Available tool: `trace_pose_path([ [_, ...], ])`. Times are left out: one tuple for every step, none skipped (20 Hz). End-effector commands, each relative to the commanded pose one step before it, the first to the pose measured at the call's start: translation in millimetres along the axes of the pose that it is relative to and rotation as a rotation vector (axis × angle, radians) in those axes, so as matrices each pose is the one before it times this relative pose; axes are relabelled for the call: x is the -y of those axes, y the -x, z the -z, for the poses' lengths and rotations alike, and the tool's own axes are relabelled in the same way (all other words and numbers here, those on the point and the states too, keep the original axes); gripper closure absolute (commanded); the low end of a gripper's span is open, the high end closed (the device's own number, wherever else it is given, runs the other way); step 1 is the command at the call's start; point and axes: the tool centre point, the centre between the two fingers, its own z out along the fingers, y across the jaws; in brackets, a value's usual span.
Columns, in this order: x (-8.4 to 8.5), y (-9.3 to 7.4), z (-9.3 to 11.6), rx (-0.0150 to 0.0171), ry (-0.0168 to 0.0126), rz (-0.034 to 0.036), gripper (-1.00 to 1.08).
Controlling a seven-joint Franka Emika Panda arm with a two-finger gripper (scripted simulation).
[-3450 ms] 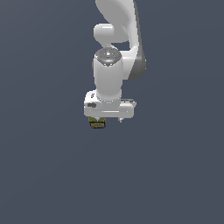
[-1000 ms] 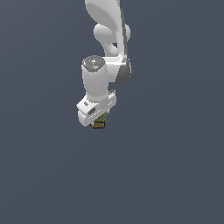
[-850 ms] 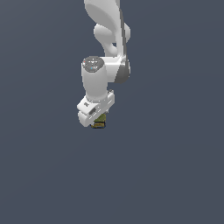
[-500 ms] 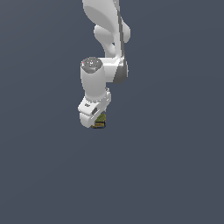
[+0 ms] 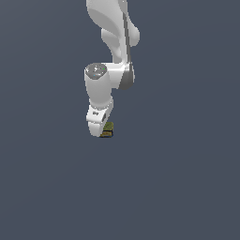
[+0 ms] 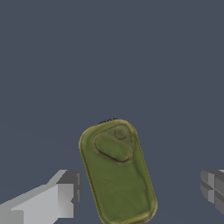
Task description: Pick up the object and move it to a goal position.
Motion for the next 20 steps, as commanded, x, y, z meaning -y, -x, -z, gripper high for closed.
trace_pose_path([
  [2.93, 2.77, -2.6, -0.00068, -0.00117, 0.06394, -0.92],
  [1.16, 0.96, -0.96, -0.00029, -0.00046, 0.02354, -0.92],
  [1.13, 0.86, -0.91, -0.00029, -0.00042, 0.0223, -0.92],
  [1.08, 0.78, -0.85, -0.00029, -0.00039, 0.02103, -0.92],
  [1.04, 0.71, -0.8, -0.00029, -0.00035, 0.01976, -0.92],
  [0.98, 0.64, -0.74, -0.00028, -0.00032, 0.01847, -0.92],
  [0.93, 0.57, -0.69, -0.00027, -0.00029, 0.01722, -0.92],
  [0.87, 0.51, -0.63, -0.00026, -0.00026, 0.01594, -0.92],
  [0.81, 0.45, -0.58, -0.00025, -0.00024, 0.01468, -0.92],
  [0.75, 0.4, -0.53, -0.00023, -0.00021, 0.01339, -0.92],
  [0.68, 0.34, -0.48, -0.00021, -0.00019, 0.01214, -0.92],
  [0.61, 0.3, -0.43, -0.0002, -0.00016, 0.01085, -0.92],
  [0.55, 0.26, -0.37, -0.00018, -0.00014, 0.00957, -0.92],
  [0.48, 0.23, -0.32, -0.00015, -0.00012, 0.00828, -0.92],
  [0.4, 0.17, -0.27, -0.00013, -0.0001, 0.00704, -0.92],
  [0.33, 0.15, -0.22, -0.00011, -0.00008, 0.00573, -0.92],
  [0.26, 0.11, -0.17, -0.00009, -0.00006, 0.00447, -0.92],
  [0.19, 0.09, -0.12, -0.00006, -0.00004, 0.00316, -0.92],
  [0.11, 0.03, -0.07, -0.00004, -0.00003, 0.00195, -0.92],
  [0.03, -0.01, -0.03, -0.00001, -0.00001, 0.00069, -0.92],
])
